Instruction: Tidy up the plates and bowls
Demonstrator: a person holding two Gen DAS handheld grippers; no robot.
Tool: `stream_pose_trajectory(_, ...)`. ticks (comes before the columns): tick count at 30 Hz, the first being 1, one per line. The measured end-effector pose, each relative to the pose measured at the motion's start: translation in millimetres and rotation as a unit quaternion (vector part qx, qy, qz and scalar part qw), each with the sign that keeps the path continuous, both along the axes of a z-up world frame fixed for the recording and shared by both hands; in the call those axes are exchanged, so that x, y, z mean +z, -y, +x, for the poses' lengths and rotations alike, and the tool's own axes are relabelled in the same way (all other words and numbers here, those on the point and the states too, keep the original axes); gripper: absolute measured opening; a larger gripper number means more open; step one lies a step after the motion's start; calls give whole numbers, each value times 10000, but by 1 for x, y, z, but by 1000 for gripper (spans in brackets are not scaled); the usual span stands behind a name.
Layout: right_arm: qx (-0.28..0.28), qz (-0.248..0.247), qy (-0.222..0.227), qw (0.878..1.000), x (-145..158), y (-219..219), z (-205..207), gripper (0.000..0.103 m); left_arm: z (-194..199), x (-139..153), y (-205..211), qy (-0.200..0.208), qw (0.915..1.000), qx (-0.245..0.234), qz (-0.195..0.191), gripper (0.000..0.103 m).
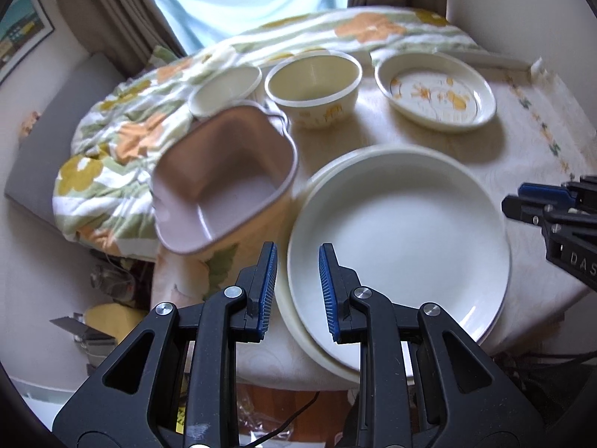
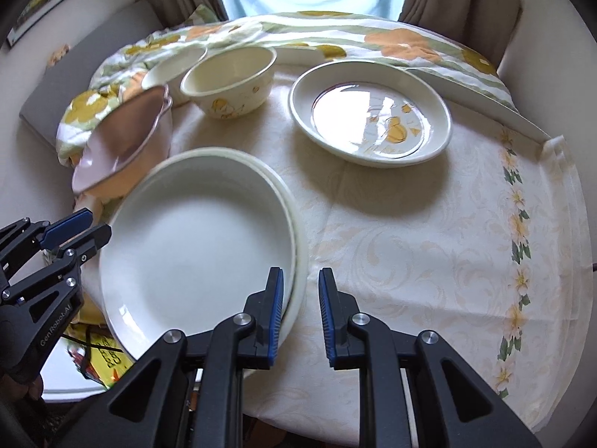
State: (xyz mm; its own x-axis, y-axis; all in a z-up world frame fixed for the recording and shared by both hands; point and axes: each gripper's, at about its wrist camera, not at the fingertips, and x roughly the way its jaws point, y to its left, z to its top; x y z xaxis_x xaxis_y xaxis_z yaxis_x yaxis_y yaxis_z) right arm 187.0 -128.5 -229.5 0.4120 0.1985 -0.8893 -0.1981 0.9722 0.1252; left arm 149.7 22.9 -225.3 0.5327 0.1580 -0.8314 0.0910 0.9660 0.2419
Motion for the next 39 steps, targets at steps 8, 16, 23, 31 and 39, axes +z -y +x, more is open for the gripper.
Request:
stream_pose_trajectory(8,-268,609,705,9953,43,41,-20,84,8,41,17,339,9991,-48,-230,44)
stream_pose_trajectory(16,-155,778,1276,9886,79,83,-36,102,16,66,69,788,9964,-287,-111,103)
stream_pose_trajectory(23,227,510,1285,9901,104,110,-4,103,49,72,97,702,9958,-248,-538,103)
stream_pose_trajectory(31,223,711,532,9958,73,99,77,103,116,24,83,-116,9831,307,-1799,103)
stream_pose_trajectory(39,371,879,-427,9945,-9,75,141,72,173,-45,78,-877,9681,589,-2272,71)
